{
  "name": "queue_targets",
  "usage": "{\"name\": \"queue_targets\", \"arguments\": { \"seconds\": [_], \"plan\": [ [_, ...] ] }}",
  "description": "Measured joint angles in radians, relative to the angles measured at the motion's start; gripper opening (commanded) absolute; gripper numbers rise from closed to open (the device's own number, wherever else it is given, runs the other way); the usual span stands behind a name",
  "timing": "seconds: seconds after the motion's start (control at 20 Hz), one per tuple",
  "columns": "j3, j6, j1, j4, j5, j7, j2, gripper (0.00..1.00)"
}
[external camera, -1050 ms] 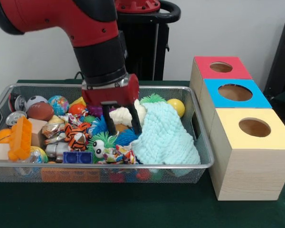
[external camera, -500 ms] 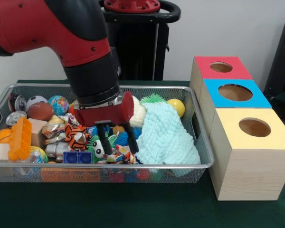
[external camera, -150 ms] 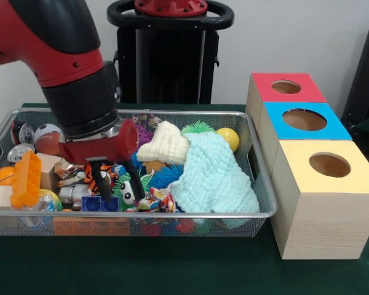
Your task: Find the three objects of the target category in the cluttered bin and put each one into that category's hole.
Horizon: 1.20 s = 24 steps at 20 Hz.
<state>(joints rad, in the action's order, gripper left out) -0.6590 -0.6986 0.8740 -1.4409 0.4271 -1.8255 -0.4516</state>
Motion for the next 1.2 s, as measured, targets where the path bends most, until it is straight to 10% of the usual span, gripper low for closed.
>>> {"name": "queue_targets", "arguments": {
  "seconds": [1.2],
  "plan": [
    [0.033, 0.172, -0.046, -0.150, 0.355, 0.008, -0.161, 1.00]
  ]
}}
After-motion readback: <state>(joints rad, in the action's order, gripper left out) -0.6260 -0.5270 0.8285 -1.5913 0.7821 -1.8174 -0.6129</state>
